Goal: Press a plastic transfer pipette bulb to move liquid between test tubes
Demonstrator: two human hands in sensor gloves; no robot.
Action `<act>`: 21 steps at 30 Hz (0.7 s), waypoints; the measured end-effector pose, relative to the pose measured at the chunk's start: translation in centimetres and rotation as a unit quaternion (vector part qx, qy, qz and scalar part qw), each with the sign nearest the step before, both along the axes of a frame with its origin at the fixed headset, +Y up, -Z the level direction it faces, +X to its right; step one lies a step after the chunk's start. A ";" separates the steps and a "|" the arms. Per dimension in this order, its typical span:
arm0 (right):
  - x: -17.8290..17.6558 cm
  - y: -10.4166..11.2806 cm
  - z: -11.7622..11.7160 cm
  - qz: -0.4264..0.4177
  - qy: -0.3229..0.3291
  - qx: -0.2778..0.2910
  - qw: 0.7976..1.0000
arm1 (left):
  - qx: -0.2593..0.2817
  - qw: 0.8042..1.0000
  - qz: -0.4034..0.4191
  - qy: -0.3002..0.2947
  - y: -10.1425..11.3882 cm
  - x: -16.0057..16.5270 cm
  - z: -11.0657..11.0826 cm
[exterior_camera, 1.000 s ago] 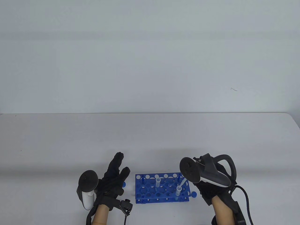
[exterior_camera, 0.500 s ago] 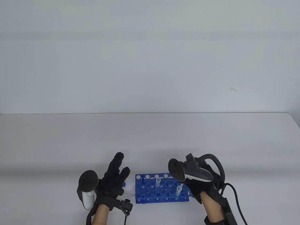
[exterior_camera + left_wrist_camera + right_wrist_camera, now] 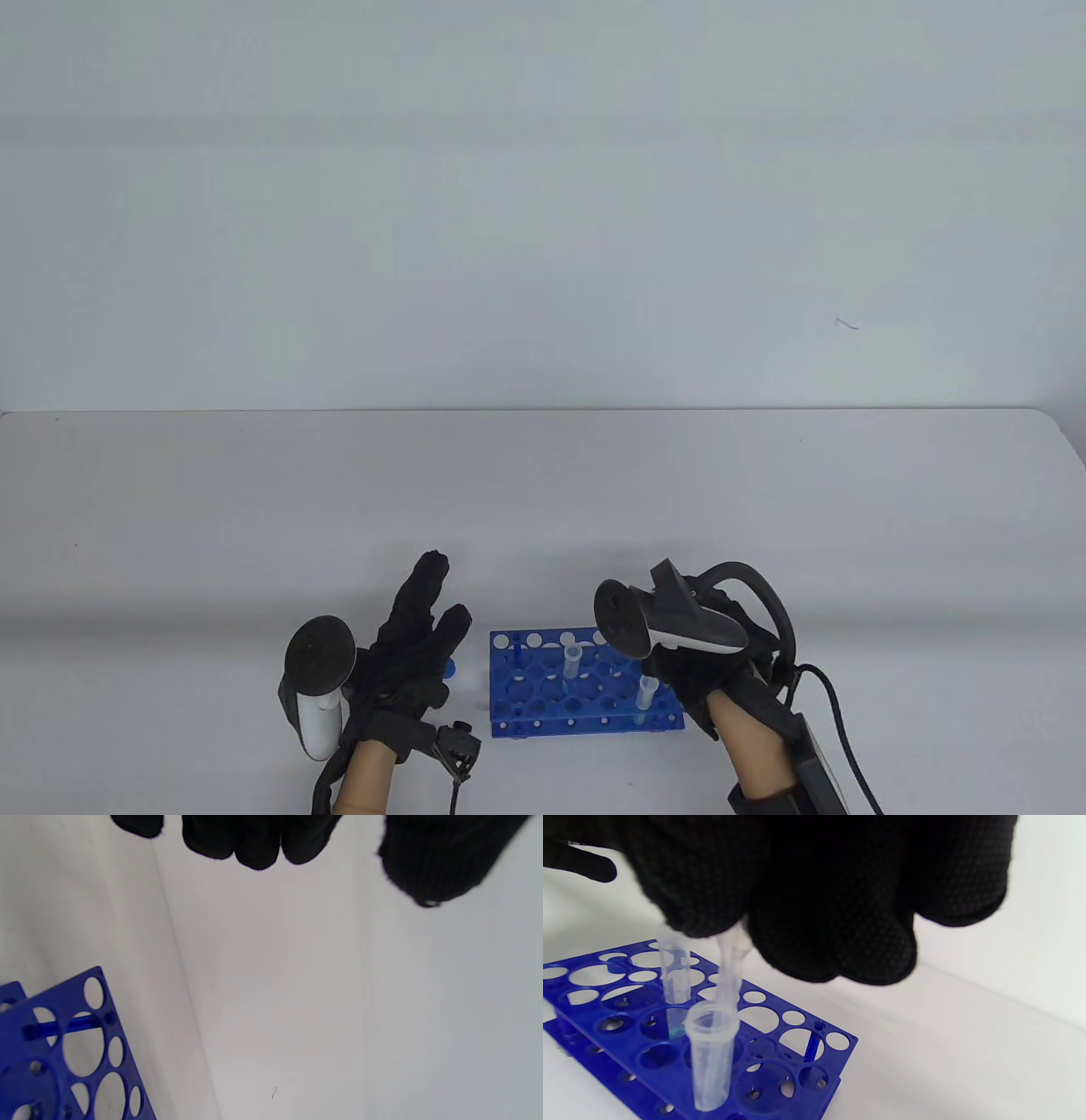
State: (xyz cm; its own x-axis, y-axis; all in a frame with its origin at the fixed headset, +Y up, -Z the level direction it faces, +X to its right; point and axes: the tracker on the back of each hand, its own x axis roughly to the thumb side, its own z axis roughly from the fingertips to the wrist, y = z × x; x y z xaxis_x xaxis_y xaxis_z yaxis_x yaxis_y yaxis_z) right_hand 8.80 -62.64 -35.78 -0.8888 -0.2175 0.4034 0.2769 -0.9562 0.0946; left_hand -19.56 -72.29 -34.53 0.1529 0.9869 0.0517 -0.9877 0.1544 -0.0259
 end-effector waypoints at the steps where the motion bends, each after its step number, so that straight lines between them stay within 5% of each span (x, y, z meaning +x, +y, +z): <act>1: 0.0 0.0 0.0 0.001 0.000 -0.001 1.000 | 0.000 1.000 0.000 0.000 0.0 0.0 0.0; 21: 0.0 0.0 0.1 0.006 -0.015 -0.028 0.999 | 0.001 1.000 -0.003 0.000 0.0 0.0 0.0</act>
